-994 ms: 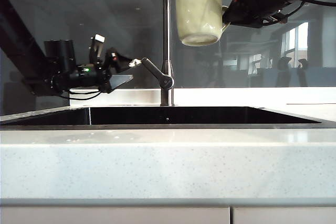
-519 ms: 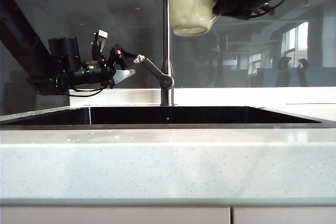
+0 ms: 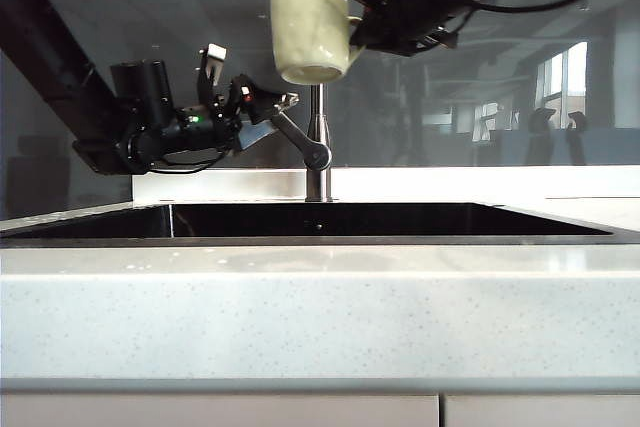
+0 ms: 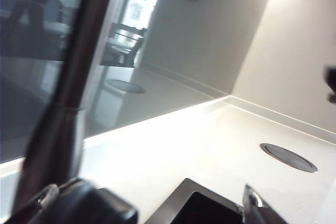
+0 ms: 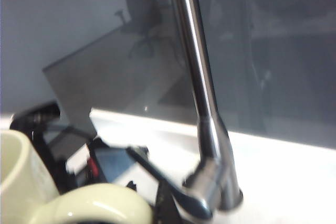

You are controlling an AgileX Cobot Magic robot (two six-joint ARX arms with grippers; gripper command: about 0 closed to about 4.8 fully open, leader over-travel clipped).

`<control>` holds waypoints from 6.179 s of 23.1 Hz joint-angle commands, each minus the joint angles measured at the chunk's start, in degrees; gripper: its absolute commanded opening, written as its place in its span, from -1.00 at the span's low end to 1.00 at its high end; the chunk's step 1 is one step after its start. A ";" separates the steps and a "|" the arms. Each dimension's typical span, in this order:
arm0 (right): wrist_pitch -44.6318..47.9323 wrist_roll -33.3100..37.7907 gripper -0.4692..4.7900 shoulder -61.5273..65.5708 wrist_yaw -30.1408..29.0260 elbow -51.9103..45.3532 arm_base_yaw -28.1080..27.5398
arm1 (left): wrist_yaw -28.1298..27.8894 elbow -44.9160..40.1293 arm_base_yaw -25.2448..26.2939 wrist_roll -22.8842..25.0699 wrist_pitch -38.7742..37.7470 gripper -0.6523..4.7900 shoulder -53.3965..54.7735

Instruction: Pick up the mug next to the sink, go to the faucet to get some water, pour the water into the sink, and finally put the mug back to its place.

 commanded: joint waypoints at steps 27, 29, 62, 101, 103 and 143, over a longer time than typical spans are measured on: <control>3.10 0.79 -0.84 3.63 3.65 12.74 0.70 | 7.98 0.55 -0.87 -9.14 12.44 1.00 -0.39; 2.60 0.77 -0.84 3.63 3.63 12.74 0.70 | 9.16 0.55 -0.87 -9.51 12.44 1.00 -0.39; 2.25 -0.90 -0.84 3.63 3.69 12.74 0.63 | -8.87 0.83 0.37 13.44 -3.72 1.00 -0.39; 2.47 -0.87 -0.84 3.63 3.65 12.72 0.63 | -23.98 0.83 2.12 19.15 -10.75 1.00 -0.42; 2.38 -0.87 -0.84 3.63 3.65 12.72 0.63 | -18.69 0.83 3.17 15.02 -8.87 1.00 -0.39; -17.16 -72.98 -0.84 -7.23 15.54 12.72 -2.19 | 5.88 0.90 5.66 -1.60 2.82 1.00 -0.42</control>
